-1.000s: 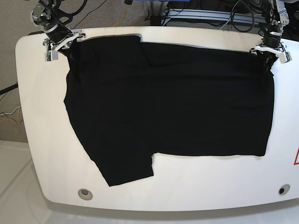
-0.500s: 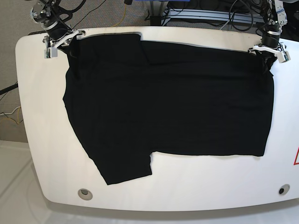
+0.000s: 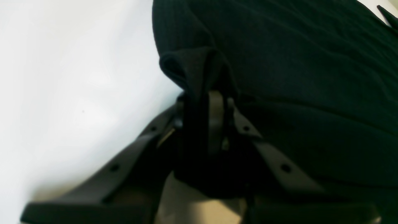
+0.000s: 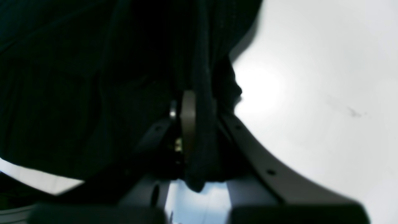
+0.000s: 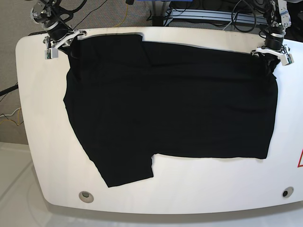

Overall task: Fold the T-shirt properly
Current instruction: 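Hold the shirt edge with both grippers, adjusting the spread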

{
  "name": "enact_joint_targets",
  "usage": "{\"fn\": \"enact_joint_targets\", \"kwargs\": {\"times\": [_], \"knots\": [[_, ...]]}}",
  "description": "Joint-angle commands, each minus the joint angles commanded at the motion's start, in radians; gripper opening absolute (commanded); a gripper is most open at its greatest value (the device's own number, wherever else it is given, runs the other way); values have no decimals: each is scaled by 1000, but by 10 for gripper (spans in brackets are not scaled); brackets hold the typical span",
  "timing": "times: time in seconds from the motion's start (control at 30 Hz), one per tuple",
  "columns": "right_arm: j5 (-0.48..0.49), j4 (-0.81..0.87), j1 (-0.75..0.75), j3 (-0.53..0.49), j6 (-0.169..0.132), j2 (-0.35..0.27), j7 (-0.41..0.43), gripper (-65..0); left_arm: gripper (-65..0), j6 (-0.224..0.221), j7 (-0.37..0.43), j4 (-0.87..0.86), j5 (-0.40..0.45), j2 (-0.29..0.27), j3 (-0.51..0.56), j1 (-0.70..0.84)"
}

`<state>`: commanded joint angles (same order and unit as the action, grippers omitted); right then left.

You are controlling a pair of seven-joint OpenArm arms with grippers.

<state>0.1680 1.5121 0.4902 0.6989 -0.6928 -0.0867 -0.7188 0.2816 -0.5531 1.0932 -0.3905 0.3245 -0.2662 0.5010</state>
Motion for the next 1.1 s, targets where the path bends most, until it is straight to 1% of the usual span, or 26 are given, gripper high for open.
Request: {"fn": "enact_joint_targets", "kwargs": {"times": [0.2, 0.3, 0.37, 0.43, 0.5, 0.57, 0.6, 0.63, 0.7, 0.8, 0.83, 0.93, 1.0, 1.1], "knots": [[0, 0, -5, -2, 0, 2, 0, -650, -649, 0, -2, 0, 0, 2, 0, 2], [-5, 0, -11, -2, 0, 3, -2, -650, -618, 0, -21, 0, 0, 3, 0, 2], [-6, 0, -12, -2, 0, 2, -2, -650, -571, 0, -38, 0, 0, 3, 0, 0], [-6, 0, -12, -2, 0, 0, -2, -650, -507, 0, -49, 0, 0, 3, 0, 0], [-6, 2, -12, -2, 0, 0, -2, -650, -416, 0, -52, 0, 0, 3, 0, 0], [-3, 3, -15, -2, 0, -2, -3, -650, -354, 0, -52, 0, 0, 3, 0, 0], [-2, 8, -15, -2, 0, -2, -3, -646, -333, 0, -52, 0, 0, 3, 0, 0], [-2, 15, -15, -2, 0, -3, -3, -636, -319, 0, -52, 0, 0, 3, 0, 0], [-2, 34, -15, -2, 0, -8, -3, -587, -306, 0, -52, 2, 0, 3, 0, 0], [0, 61, -15, -2, 0, -6, -3, -481, -311, 0, -52, 21, -2, 2, -3, 0], [0, 72, -14, -2, 0, -6, -3, -437, -313, 0, -54, 35, -2, 2, -3, 0], [0, 101, -12, -2, 0, -5, -3, -349, -313, 0, -55, 55, -2, -2, -5, 0], [0, 120, -12, -2, 0, -2, -5, -320, -311, -2, -55, 60, -2, -2, -6, 2], [2, 143, -11, -2, 0, -2, -6, -322, -310, -2, -55, 64, -2, -2, -8, 2]]}}
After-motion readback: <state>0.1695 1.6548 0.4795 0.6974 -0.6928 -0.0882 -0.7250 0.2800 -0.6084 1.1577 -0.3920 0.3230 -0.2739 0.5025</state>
